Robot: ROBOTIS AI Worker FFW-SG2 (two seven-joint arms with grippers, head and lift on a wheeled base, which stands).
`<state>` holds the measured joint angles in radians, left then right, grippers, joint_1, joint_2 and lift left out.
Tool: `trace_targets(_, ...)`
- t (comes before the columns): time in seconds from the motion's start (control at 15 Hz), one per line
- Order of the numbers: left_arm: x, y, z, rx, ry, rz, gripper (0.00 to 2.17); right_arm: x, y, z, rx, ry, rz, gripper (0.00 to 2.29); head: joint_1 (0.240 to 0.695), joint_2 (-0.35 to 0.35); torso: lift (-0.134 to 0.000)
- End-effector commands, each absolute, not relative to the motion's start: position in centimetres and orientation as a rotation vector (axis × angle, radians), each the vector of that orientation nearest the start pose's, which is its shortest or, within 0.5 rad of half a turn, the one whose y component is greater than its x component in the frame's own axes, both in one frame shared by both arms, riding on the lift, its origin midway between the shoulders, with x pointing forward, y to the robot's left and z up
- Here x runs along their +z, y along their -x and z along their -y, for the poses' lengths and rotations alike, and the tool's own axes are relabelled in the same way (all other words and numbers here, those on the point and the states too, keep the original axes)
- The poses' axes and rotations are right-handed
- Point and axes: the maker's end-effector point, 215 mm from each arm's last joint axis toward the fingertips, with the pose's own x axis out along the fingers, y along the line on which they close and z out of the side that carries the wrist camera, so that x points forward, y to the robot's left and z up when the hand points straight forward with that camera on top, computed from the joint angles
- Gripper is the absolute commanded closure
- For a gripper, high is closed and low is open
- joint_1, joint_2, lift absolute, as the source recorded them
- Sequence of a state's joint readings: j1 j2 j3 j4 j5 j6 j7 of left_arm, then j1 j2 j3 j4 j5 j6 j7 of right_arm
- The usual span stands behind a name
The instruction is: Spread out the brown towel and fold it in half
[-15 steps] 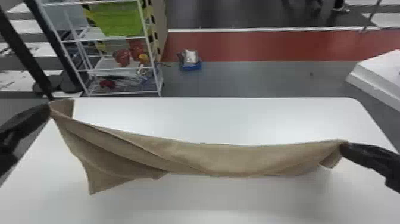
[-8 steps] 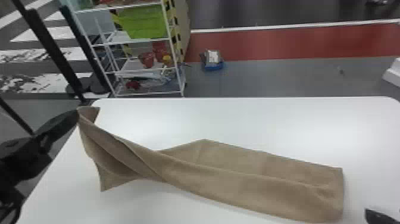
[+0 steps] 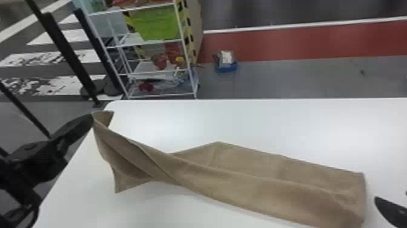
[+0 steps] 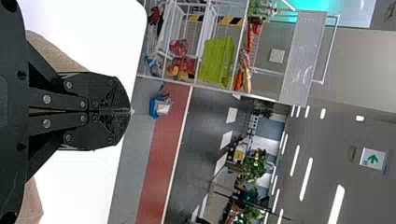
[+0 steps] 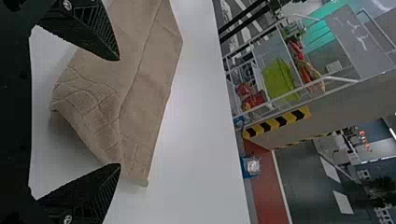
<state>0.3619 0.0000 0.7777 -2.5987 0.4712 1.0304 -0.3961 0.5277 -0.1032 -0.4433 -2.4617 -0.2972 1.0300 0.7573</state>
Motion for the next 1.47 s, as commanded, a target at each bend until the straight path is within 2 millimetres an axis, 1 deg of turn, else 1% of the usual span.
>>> trace_targets(0.0,-22.5,-38.8,-40.5,0.017,0.206,-0.23,1.62,-33.2,-35.6,23.4,0.523,-0.131,-0.481,0.08,0.695,0.237,-0.124)
trace_targets(0.13,-22.5,-38.7,-40.6,0.019,0.206,-0.229,1.62,-30.7,-36.5,22.5,0.548,0.034,-0.375,0.09,0.695,0.255,-0.124)
trace_targets(0.2,-22.5,-38.7,-40.6,0.019,0.206,-0.229,1.62,-29.8,-36.6,22.0,0.577,0.079,-0.341,0.1,0.695,0.259,-0.124)
trace_targets(0.27,-22.5,-38.7,-40.6,0.02,0.205,-0.23,1.62,-29.1,-36.7,21.8,0.588,0.119,-0.312,0.1,0.695,0.264,-0.124)
trace_targets(0.33,-22.4,-38.7,-40.8,0.025,0.203,-0.226,1.62,-29.0,-36.9,21.1,0.602,0.171,-0.297,0.1,0.695,0.27,-0.124)
trace_targets(0.4,-22.4,-38.7,-40.8,0.025,0.204,-0.228,1.62,-29.1,-37.0,20.5,0.616,0.248,-0.287,0.1,0.695,0.275,-0.124)
trace_targets(0.47,-22.3,-38.7,-40.8,0.026,0.203,-0.227,1.62,-29.4,-36.9,20.2,0.625,0.32,-0.283,0.1,0.695,0.28,-0.124)
trace_targets(0.6,-22.3,-38.8,-40.7,0.026,0.203,-0.227,1.62,-30.7,-36.5,19.8,0.655,0.448,-0.297,0.1,0.695,0.299,-0.124)
trace_targets(0.8,-22.3,-38.8,-40.7,0.027,0.202,-0.227,1.62,-32.6,-36.0,21.1,0.643,0.546,-0.35,0.12,0.695,0.306,-0.124)
trace_targets(0.93,-22.4,-38.7,-40.8,0.029,0.203,-0.229,1.62,-34.0,-36.2,22.1,0.621,0.536,-0.377,0.13,0.695,0.295,-0.124)
trace_targets(1.0,-22.5,-38.7,-40.7,0.027,0.203,-0.23,1.62,-34.7,-36.5,23.1,0.584,0.509,-0.396,0.13,0.695,0.289,-0.124)
trace_targets(1.07,-22.4,-38.8,-40.4,0.021,0.203,-0.229,1.62,-35.1,-37.1,23.5,0.578,0.474,-0.401,0.13,0.695,0.281,-0.124)
trace_targets(1.13,-22.5,-38.9,-40.3,0.019,0.204,-0.232,1.62,-35.7,-38.0,24.0,0.569,0.417,-0.411,0.13,0.695,0.272,-0.124)
trace_targets(1.33,-22.9,-38.5,-40.2,0.018,0.2,-0.243,1.62,-36.1,-40.7,24.0,0.573,0.233,-0.405,0.13,0.695,0.238,-0.124)
trace_targets(1.4,-23.2,-38.1,-40.0,0.014,0.195,-0.254,1.62,-37.4,-41.2,24.4,0.56,0.179,-0.44,0.13,0.695,0.235,-0.124)
